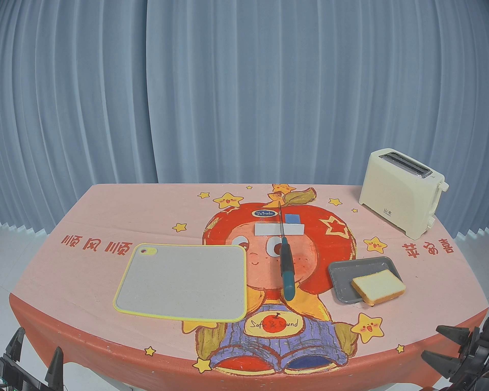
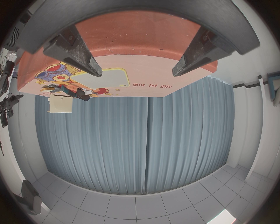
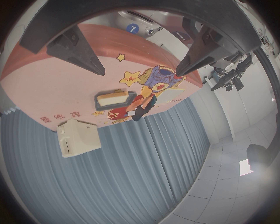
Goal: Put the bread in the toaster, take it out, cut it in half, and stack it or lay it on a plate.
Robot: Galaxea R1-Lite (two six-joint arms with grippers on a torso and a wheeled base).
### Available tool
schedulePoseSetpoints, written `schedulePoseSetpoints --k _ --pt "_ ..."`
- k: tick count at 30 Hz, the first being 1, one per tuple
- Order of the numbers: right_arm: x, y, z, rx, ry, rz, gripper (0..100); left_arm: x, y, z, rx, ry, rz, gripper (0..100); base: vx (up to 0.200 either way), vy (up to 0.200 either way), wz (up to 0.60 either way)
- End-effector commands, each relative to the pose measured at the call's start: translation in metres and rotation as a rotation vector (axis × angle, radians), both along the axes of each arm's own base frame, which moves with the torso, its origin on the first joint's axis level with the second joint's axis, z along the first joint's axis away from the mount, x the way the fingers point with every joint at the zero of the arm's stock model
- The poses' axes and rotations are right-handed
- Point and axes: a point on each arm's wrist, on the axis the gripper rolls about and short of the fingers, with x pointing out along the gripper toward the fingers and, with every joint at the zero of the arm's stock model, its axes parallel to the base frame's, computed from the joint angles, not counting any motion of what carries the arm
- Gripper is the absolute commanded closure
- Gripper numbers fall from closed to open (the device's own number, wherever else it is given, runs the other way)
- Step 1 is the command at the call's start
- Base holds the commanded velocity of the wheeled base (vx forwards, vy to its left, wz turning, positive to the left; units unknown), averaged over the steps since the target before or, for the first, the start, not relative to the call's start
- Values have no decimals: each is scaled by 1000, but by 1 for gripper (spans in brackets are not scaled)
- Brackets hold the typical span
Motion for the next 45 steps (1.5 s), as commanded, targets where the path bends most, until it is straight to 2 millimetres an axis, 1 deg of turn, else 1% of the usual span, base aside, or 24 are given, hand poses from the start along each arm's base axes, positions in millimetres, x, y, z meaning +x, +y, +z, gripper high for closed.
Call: schedulePoseSetpoints --k 1,2,5,6,10,13,28,32,38,44,45 --pt "-7 -1 -9 29 -18 27 0 0 0 -5 0 1 1 0 0 0 0" --pt "-11 -1 -10 61 -21 56 0 0 0 -5 0 1 -1 0 0 0 0" --pt "-13 -2 -11 110 -2 73 0 0 0 -5 0 1 -1 0 0 0 0" --pt "-15 -2 -11 167 34 103 0 0 0 -5 0 1 1 0 0 0 0" --pt "-16 -1 -11 258 125 181 0 0 0 -5 0 1 1 0 0 0 0" --pt "-18 -1 -9 319 156 203 0 0 0 -5 0 1 1 0 0 0 0" --pt "-17 1 -6 434 310 245 0 0 0 -5 0 1 1 0 0 0 0" --pt "-12 4 -3 437 363 233 0 0 0 -5 0 1 1 0 0 0 0" --pt "-6 8 -4 408 428 204 0 0 0 -5 0 1 1 0 0 0 0" --pt "-1 11 4 462 472 173 0 0 0 -5 0 1 -1 0 0 0 0" --pt "3 14 7 485 483 163 0 0 0 -5 0 1 -1 0 0 0 0"
